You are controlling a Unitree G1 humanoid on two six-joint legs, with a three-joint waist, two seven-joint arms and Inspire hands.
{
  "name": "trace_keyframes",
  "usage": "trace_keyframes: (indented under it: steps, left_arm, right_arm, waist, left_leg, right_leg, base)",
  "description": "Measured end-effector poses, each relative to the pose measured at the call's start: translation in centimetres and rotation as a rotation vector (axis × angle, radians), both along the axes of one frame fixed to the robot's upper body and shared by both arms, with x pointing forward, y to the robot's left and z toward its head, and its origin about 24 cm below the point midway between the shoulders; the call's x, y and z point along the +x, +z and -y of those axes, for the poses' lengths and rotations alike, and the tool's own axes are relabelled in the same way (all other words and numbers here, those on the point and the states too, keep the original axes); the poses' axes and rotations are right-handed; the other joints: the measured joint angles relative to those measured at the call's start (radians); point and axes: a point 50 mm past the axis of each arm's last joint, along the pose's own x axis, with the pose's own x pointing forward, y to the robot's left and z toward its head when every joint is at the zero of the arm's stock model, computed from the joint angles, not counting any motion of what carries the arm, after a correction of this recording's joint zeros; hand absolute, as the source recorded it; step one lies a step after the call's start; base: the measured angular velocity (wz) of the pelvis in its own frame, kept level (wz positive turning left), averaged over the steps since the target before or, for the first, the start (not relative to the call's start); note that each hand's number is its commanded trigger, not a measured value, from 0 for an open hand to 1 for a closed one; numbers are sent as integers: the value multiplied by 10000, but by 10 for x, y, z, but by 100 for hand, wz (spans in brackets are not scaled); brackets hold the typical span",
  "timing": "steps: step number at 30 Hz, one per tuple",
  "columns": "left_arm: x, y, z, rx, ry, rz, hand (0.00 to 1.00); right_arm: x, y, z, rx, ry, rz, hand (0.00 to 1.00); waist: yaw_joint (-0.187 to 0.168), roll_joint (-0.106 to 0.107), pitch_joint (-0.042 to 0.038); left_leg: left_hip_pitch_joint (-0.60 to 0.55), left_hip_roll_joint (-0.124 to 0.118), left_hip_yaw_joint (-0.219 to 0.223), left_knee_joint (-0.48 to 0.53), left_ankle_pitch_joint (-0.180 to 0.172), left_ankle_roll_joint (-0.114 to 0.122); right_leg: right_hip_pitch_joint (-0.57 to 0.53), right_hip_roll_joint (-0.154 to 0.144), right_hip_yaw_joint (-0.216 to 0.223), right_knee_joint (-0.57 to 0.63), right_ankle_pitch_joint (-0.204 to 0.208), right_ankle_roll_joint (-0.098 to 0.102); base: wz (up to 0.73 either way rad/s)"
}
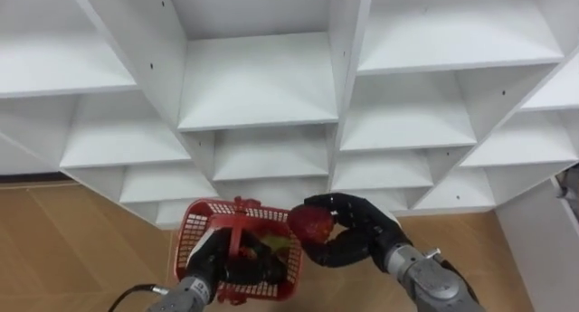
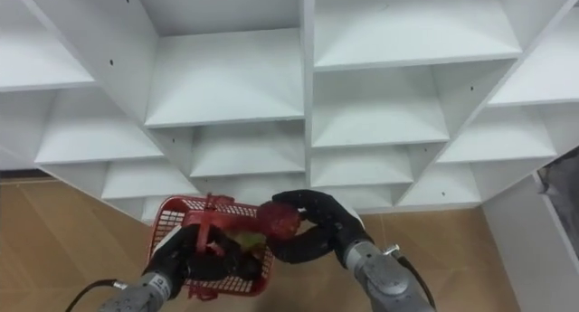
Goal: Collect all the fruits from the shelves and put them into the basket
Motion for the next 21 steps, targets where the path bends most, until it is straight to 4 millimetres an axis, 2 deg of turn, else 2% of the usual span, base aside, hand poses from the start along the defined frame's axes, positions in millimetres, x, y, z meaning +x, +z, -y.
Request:
trace_keyframes:
  steps: [10, 21]
  left_arm:
    - [10, 8, 10, -378, -628, 438, 100]
    - [11, 9, 12, -464, -785, 457, 100]
  right_arm:
    - [-3, -1, -9, -422, 558, 218, 100]
    - [-3, -2, -8, -522, 552, 223, 100]
  waist:
    - [-103, 53, -2]
    - [-115, 152, 2]
  left_leg:
    - [-122, 76, 20, 47, 3, -5]
    - [-88, 70, 153, -5, 3, 3]
  right_leg:
    - [6, 89, 68, -272, 93, 5]
    - [-58, 99, 221, -284, 158, 46]
  base:
    - [0]
    - [-4]
